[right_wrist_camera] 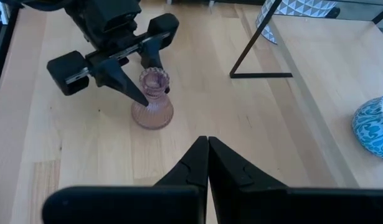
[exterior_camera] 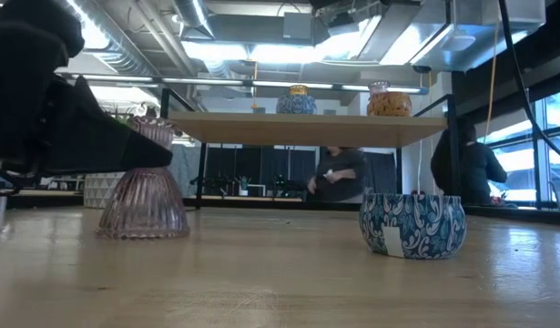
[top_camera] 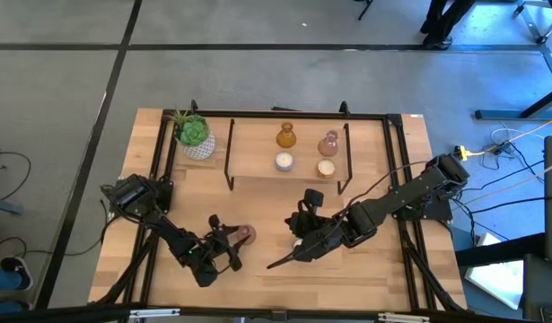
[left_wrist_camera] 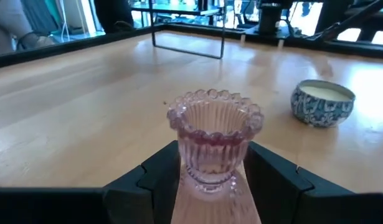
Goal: Pick & Place candle stick holders
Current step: Put the pink candle holder on the shelf aligned with the yellow and pink candle holders
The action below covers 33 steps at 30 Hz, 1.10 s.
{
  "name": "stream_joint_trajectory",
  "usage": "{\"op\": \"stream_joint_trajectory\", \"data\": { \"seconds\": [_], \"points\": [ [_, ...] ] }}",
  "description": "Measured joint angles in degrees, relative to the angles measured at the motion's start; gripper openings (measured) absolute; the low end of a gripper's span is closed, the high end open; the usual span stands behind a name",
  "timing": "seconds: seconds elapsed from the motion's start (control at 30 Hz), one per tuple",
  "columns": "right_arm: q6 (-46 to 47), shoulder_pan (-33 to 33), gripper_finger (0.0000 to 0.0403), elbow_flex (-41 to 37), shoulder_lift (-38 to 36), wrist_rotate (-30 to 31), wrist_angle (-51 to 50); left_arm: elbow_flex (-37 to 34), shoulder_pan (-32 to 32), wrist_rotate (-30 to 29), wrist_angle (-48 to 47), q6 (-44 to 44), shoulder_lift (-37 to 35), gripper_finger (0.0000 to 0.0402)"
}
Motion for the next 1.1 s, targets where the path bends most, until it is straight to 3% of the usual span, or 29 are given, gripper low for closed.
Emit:
{"op": "stream_joint_trajectory", "data": {
  "seconds": [0.4,0.7,1.1],
  "points": [
    [0.0,0.0,0.0010,0.0,0.0,0.0,-0.1,0.1,3.4,3.4,0.2,0.8,-0.1,0.0167],
    [0.0,0.0,0.0010,0.0,0.0,0.0,-0.1,0.1,3.5,3.1,0.4,1.2,-0.2,0.0121],
    [0.5,0.0,0.0010,0.0,0.0,0.0,-0.6,0.0,3.5,6.2,10.7,13.7,0.1,0.0128]
  ]
}}
